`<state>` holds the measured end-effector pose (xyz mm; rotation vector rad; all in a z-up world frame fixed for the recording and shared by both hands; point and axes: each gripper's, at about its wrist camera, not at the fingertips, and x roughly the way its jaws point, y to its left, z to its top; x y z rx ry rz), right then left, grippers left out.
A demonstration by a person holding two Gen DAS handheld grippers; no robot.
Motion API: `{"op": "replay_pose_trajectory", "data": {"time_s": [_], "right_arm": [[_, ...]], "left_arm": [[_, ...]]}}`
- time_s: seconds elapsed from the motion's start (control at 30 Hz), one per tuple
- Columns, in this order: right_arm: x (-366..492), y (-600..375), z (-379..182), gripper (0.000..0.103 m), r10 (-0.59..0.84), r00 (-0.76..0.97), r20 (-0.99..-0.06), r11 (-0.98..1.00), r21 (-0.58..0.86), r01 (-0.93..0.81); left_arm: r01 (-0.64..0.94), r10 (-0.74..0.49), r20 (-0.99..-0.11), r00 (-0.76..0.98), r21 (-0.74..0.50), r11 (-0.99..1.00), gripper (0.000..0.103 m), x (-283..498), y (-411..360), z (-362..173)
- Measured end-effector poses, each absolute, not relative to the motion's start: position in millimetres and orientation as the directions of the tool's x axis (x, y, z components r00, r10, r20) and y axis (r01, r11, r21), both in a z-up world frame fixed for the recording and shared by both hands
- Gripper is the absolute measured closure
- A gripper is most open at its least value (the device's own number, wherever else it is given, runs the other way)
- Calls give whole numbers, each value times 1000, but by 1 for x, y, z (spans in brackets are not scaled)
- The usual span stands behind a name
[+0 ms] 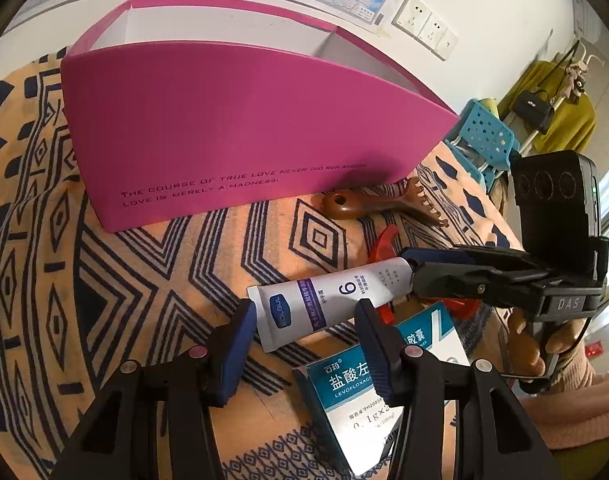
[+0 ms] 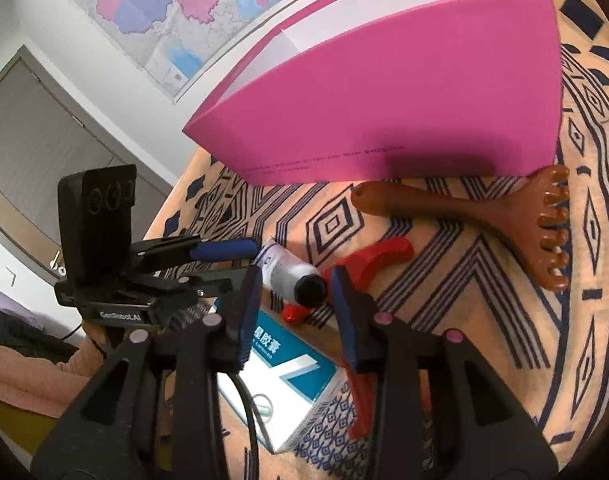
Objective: Organize rigid objects
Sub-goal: 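Reach the right tool to the white bottle with black cap, then grasp the white bottle with the right tool and lift it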
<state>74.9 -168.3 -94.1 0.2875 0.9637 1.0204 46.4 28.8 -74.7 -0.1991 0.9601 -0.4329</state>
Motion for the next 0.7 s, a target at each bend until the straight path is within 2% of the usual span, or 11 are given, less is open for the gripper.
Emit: {"op": "replay_pose_trajectory", "data": {"time_s": [0.07,0.13,0.7], "right_arm": [[74,-167,-95,66,827,166,-538,520,618,-590],[74,-167,-96,75,821,177,-543,531,612,-586],[83,-196,-97,79,874,181,-452,475,711,-518]], "left_arm": [[269,-444,-747,496,-354,896,51,46,30,-74],[270,-448,-746,494,-358,894,51,46,30,-74],[299,-492,-743,455,-393,870,46,50,16,-73]]}}
